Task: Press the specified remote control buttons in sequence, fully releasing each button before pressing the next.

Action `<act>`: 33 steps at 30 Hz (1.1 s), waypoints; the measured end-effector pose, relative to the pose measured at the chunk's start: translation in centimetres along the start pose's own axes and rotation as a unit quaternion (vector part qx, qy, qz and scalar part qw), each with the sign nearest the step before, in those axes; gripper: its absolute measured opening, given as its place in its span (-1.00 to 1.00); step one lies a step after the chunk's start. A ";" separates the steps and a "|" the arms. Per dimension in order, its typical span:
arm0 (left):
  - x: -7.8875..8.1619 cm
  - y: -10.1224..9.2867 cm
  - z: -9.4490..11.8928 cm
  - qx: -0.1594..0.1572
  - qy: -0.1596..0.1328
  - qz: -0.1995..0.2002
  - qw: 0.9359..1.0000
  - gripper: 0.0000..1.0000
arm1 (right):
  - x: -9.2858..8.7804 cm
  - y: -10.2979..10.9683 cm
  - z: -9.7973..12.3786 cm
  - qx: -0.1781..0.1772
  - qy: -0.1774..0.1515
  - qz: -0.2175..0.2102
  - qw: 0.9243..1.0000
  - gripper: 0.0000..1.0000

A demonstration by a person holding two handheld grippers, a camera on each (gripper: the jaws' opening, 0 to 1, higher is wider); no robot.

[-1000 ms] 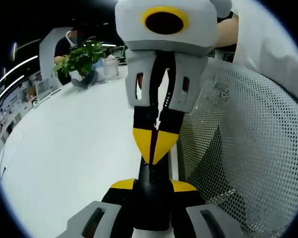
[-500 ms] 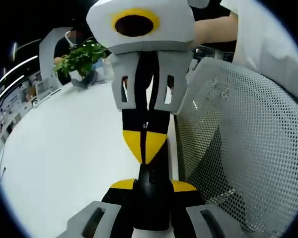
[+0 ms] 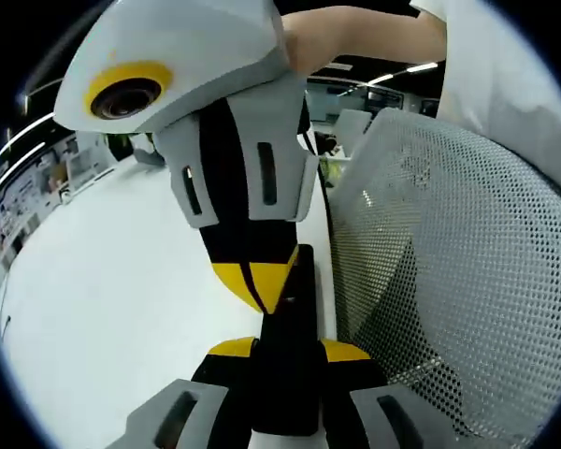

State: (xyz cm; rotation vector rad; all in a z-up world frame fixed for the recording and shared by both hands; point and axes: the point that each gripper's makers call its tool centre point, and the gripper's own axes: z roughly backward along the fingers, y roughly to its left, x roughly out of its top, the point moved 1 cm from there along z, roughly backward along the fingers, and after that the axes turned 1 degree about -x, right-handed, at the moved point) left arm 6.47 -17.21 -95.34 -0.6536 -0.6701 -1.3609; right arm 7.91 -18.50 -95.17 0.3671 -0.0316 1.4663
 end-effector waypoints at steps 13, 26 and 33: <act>-0.1 0.0 0.0 0.001 -0.002 0.002 1.000 -0.51 | -0.8 0.8 0.7 -0.070 -0.150 -0.019 0.986 -1.00; -0.1 0.1 0.0 0.000 -0.003 0.004 1.000 -0.51 | 0.6 1.8 0.2 -0.076 -0.145 0.021 0.986 -1.00; 0.0 0.1 0.0 -0.001 -0.002 0.004 1.000 -0.51 | 0.8 1.8 0.2 -0.102 -0.113 0.063 0.986 -1.00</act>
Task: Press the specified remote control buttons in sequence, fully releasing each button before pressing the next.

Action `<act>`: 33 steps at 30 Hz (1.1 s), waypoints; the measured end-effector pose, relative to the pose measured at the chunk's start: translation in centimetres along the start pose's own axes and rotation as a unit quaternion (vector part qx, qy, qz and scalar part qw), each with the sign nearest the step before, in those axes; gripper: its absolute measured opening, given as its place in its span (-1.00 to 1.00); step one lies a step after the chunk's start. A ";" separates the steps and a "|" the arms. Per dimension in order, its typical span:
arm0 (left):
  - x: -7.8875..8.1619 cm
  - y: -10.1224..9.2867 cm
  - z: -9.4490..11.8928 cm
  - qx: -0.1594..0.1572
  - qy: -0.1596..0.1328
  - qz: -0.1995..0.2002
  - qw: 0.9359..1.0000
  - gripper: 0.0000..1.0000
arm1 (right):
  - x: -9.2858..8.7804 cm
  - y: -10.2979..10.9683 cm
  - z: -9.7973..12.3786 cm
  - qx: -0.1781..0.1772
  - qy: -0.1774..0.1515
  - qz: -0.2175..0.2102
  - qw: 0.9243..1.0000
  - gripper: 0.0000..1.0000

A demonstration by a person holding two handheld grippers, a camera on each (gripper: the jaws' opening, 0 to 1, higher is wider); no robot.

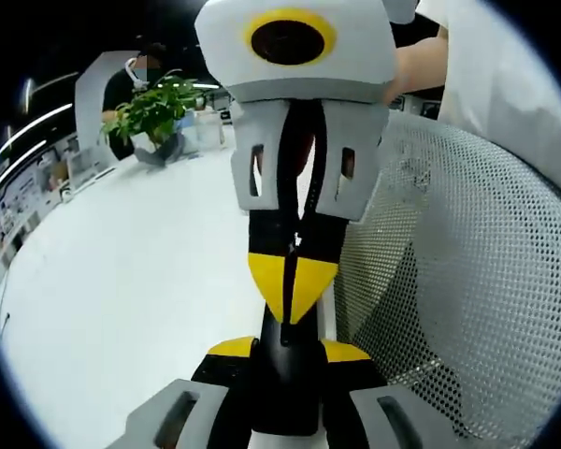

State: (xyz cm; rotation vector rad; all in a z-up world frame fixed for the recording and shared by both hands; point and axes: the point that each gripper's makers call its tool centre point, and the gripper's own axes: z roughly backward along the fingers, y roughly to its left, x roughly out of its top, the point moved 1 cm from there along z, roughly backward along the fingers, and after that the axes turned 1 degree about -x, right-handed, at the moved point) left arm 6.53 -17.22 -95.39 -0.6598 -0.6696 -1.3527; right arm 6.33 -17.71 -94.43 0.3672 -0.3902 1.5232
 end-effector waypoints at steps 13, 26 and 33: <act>0.0 0.0 0.0 0.001 0.001 -0.002 1.000 -0.51 | 0.1 0.1 -0.2 -0.042 0.013 0.038 0.998 -1.00; 0.0 -0.1 0.0 0.001 0.001 -0.001 1.000 -0.51 | 0.1 0.0 0.0 -0.031 -0.008 0.013 0.999 -1.00; 0.1 -0.1 0.0 0.000 0.001 -0.001 1.000 -0.51 | 0.2 0.1 -0.1 -0.027 -0.008 0.020 0.999 -1.00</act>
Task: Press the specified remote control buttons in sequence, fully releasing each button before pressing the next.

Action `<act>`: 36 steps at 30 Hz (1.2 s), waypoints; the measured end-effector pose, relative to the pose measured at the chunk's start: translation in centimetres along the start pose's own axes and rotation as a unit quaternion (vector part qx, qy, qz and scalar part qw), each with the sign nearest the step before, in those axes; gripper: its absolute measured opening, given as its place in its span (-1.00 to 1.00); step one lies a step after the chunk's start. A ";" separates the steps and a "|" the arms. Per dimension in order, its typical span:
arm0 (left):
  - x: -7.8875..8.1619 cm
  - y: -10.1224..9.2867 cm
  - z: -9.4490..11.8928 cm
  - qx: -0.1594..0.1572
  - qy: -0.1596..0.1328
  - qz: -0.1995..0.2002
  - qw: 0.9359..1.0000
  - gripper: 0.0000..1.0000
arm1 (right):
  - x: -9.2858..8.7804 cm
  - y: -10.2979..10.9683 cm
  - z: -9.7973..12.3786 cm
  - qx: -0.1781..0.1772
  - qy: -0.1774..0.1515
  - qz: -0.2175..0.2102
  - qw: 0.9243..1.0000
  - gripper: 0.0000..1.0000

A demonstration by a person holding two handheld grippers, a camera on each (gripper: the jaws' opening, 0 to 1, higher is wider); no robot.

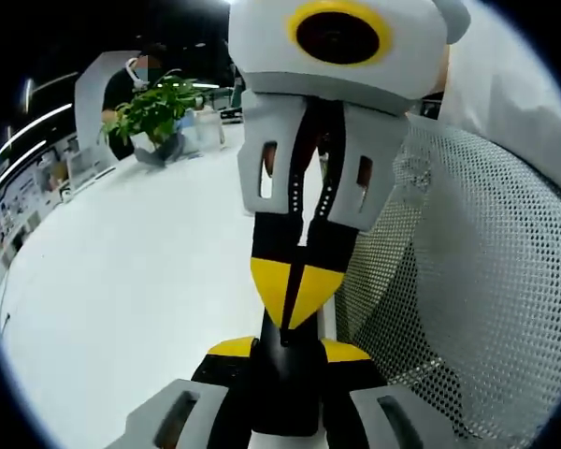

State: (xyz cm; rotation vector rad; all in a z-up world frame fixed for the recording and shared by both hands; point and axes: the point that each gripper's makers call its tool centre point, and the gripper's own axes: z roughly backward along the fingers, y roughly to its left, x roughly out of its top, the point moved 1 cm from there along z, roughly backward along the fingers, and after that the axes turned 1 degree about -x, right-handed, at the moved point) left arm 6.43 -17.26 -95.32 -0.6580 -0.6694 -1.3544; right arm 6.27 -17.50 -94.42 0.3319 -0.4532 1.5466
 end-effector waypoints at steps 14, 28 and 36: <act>0.0 0.0 0.0 -0.001 0.002 -0.001 1.000 -0.51 | 0.2 0.2 -0.4 0.015 0.041 0.118 0.992 -1.00; -0.1 0.3 0.1 0.006 0.004 0.001 1.000 -0.51 | 0.3 -0.1 -0.3 -0.033 0.001 0.075 0.997 -1.00; -0.1 0.3 0.1 0.006 0.003 0.000 1.000 -0.51 | 0.7 0.2 -0.4 -0.023 -0.009 0.085 0.996 -1.00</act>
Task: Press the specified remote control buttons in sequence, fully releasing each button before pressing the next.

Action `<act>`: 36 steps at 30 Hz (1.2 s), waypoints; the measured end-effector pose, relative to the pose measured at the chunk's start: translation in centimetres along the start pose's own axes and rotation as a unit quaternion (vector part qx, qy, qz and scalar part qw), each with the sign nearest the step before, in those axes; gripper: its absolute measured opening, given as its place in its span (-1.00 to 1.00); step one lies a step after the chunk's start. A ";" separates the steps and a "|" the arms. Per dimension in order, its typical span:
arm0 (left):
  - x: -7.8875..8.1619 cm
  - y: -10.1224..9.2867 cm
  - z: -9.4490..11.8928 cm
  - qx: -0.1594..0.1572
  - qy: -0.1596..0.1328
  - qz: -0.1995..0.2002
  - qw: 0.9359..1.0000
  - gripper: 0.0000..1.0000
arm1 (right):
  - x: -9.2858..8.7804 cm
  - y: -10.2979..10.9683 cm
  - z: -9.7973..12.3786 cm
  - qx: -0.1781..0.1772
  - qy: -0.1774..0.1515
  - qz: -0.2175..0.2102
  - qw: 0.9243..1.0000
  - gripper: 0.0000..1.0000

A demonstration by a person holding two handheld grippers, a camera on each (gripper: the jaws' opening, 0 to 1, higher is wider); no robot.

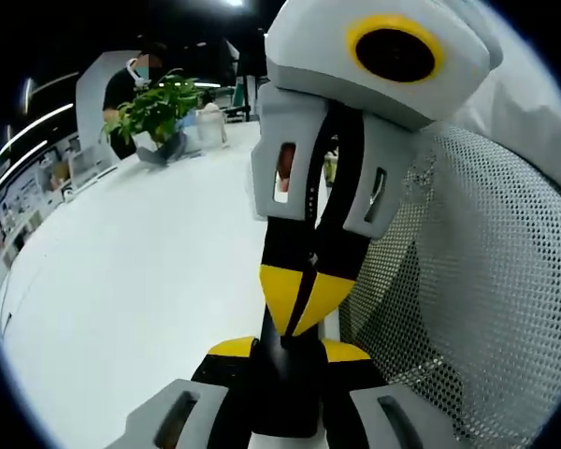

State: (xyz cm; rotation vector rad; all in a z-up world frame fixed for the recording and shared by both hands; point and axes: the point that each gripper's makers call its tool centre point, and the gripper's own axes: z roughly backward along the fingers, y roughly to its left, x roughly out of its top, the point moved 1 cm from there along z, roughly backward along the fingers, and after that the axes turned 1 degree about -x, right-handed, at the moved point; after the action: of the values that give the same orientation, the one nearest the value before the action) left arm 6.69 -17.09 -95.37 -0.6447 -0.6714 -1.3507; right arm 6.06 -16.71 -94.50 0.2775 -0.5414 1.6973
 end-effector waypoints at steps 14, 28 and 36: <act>0.2 -0.1 -0.1 0.007 -0.012 0.010 1.000 -0.51 | 0.3 -0.1 -0.2 0.047 -0.002 0.048 0.998 -1.00; 0.1 0.0 -0.1 0.006 -0.005 0.007 1.000 -0.51 | 0.3 -0.1 -0.3 0.069 0.027 0.026 0.997 -1.00; 0.1 0.1 -0.1 0.007 -0.005 0.008 1.000 -0.51 | 0.2 -0.2 -0.3 0.062 0.022 0.031 0.997 -1.00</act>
State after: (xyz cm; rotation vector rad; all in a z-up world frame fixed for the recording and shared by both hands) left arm 6.80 -17.21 -95.40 -0.6446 -0.6813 -1.3276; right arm 6.23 -16.31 -94.64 0.3145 -0.4179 1.7970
